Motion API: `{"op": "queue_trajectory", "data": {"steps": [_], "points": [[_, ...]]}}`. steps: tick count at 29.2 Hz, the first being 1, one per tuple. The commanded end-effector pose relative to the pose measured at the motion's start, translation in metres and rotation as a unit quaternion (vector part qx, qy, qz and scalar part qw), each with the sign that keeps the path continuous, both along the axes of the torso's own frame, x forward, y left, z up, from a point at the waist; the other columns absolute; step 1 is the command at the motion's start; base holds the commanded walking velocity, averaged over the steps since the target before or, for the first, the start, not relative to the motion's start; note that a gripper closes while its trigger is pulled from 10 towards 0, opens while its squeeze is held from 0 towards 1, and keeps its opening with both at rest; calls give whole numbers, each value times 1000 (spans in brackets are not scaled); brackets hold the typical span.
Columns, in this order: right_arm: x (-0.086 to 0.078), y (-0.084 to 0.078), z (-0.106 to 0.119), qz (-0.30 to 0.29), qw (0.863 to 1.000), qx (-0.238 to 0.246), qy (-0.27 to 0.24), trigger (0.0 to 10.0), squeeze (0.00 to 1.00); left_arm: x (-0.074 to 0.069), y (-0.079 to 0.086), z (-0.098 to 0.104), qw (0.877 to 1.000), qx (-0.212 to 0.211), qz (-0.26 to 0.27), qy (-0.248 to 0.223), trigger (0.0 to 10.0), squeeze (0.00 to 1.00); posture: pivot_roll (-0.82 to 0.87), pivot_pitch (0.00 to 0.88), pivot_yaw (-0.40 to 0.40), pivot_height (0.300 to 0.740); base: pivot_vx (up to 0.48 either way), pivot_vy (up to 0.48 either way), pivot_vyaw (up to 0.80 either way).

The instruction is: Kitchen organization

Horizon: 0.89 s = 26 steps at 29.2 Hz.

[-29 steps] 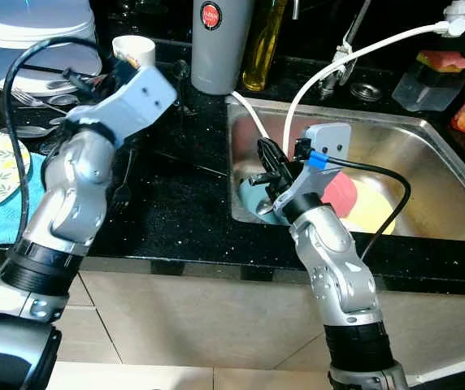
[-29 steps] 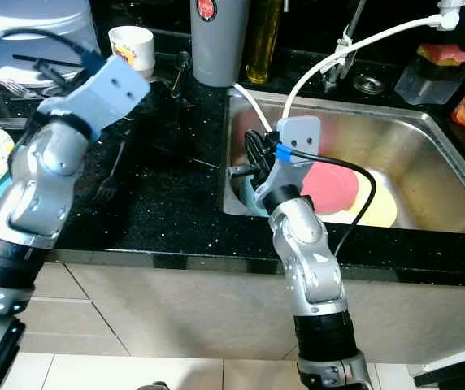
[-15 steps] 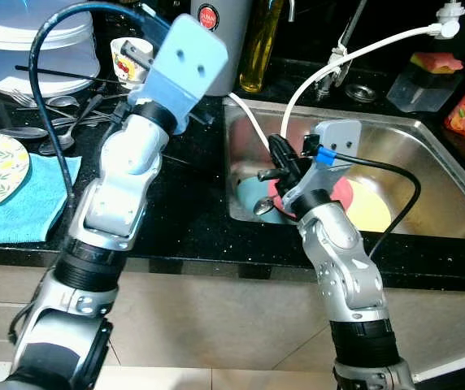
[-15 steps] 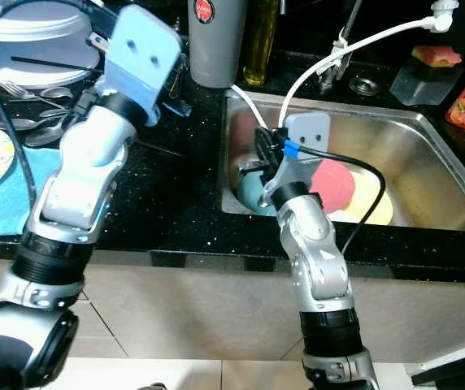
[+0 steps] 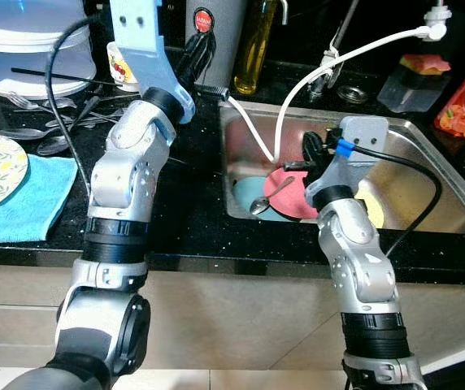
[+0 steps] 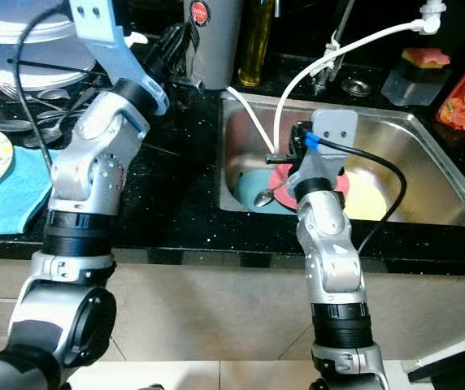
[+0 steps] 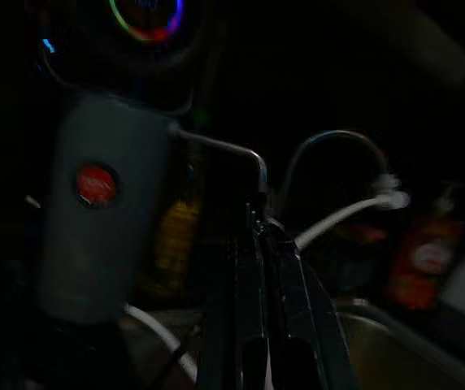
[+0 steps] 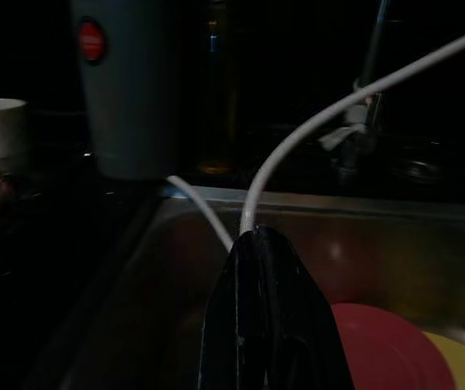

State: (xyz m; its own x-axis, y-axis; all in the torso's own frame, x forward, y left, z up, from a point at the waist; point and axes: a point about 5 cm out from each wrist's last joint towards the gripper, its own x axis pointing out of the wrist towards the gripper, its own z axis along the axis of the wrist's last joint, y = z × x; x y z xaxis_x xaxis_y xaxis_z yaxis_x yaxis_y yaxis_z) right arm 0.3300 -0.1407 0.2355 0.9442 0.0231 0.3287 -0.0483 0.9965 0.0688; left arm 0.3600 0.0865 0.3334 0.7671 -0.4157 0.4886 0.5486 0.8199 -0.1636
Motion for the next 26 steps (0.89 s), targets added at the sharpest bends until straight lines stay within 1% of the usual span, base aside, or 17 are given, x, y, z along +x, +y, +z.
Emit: {"op": "queue_trajectory", "data": {"steps": [1, 5, 6, 7, 9, 12, 13, 14, 15, 16, 17, 19, 22, 23, 24, 25, 26], "points": [[0, -3, 2, -8, 1000, 1, -6, 10000, 0, -3, -18, 3, 997, -23, -75, 21, 10000, 0, 213, 62, -101, 740, 0, 0, 0], [0, -3, 2, -8, 1000, 2, -7, 10000, 0, -4, -21, 3, 994, -29, -98, 32, 10000, 0, 213, 64, -101, 740, 0, 0, 0], [0, -3, 3, -8, 1000, 3, -8, 10000, 0, 0, -22, -1, 994, -26, -93, 52, 10000, 0, 213, 65, -103, 740, 0, 0, 0], [0, -2, 3, -6, 1000, 4, -9, 10000, 0, 6, -21, -6, 992, -29, -87, 88, 10000, 0, 213, 66, -103, 740, 0, 0, 0], [-1, -1, 4, -3, 1000, 5, -11, 10000, 0, 16, -19, -16, 988, -12, -62, 138, 10000, 0, 215, 67, -104, 740, 0, 0, 0], [-1, 2, 4, 6, 1000, 8, -13, 10000, 0, 22, -19, -25, 983, 1, -59, 176, 10000, 0, 218, 67, -105, 740, 0, 0, 0], [-2, 4, 5, 12, 1000, 9, -15, 10000, 0, 23, -19, -29, 979, -2, -67, 191, 10000, 35, 217, 68, -106, 740, 0, 0, 0], [-2, 4, 5, 12, 1000, 9, -15, 10000, 0, 23, -19, -29, 979, -2, -67, 191, 10000, 35, 217, 68, -106, 740, 0, 0, 0], [-2, 6, 5, 18, 1000, 10, -16, 10000, 0, 25, -20, -33, 976, 0, -68, 205, 10000, 690, 217, 68, -106, 740, 0, 0, 0], [-3, 9, 5, 24, 999, 12, -18, 10000, 0, 26, -22, -37, 973, 6, -72, 219, 10000, 1000, 219, 68, -107, 740, 0, 0, 0], [-3, 12, 6, 32, 999, 13, -19, 10000, 0, 27, -26, -43, 969, 18, -76, 233, 10000, 1000, 218, 68, -108, 740, 0, 0, 0], [-3, 13, 6, 35, 999, 14, -20, 10000, 0, 28, -28, -42, 970, 22, -77, 231, 10000, 1000, 216, 68, -108, 740, 0, 0, 0], [-4, 13, 7, 37, 999, 16, -22, 10000, 0, 24, -29, -30, 976, 37, -80, 198, 10000, 1000, 223, 71, -107, 740, 0, 0, 0], [-5, 13, 6, 38, 999, 18, -22, 10000, 0, 21, -29, -25, 980, 69, -68, 173, 10000, 992, 226, 71, -106, 740, 0, 0, 0], [-5, 14, 6, 39, 999, 19, -22, 10000, 0, 20, -28, -22, 981, 114, -38, 153, 10000, 0, 234, 73, -101, 740, 0, 0, 0], [-5, 15, 6, 41, 999, 21, -21, 10000, 0, 19, -28, -20, 978, 156, -13, 134, 10000, 0, 234, 73, -101, 740, 0, 0, 0], [-6, 15, 5, 42, 999, 22, -21, 10000, 0, 19, -28, -19, 975, 185, 3, 121, 10000, 0, 234, 73, -101, 740, 0, 0, 0]]}}
